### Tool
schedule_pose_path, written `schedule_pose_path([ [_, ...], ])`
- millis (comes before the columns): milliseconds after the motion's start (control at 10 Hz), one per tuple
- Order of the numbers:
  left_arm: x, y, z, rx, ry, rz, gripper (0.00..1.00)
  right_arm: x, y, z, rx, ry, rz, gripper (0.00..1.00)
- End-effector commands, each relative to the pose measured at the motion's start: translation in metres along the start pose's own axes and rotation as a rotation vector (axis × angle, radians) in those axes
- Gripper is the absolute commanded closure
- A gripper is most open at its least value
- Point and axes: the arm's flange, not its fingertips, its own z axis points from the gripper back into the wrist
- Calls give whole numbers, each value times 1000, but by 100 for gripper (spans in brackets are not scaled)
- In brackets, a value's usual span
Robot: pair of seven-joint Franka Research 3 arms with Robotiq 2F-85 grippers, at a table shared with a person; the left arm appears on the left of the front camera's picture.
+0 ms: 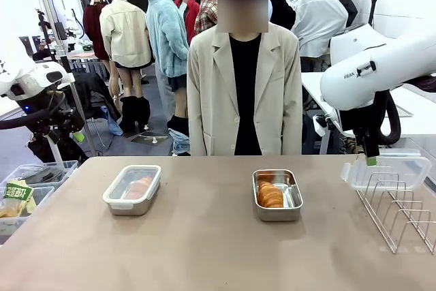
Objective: Place the bread in airtight containers.
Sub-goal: Pick up one Airtight Container lid and hand it to the human.
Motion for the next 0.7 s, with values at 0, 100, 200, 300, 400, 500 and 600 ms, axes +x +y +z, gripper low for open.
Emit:
schedule_pose_path([
  [0,0,1,3,21,2,7,23,6,-17,-7,52,52,1,0],
  [100,0,1,3,21,2,7,23,6,-19,-15,83,62,-13,0],
  [200,0,1,3,21,2,7,23,4,-23,-20,102,52,-20,0],
  [300,0,1,3,21,2,7,23,5,-25,-23,121,52,-13,0],
  [400,0,1,3,21,2,7,23,7,-25,-25,133,51,1,6],
  [500,0,1,3,21,2,7,23,7,-27,-26,147,53,-6,25],
  [600,0,1,3,21,2,7,23,6,-26,-25,146,48,-7,45],
])
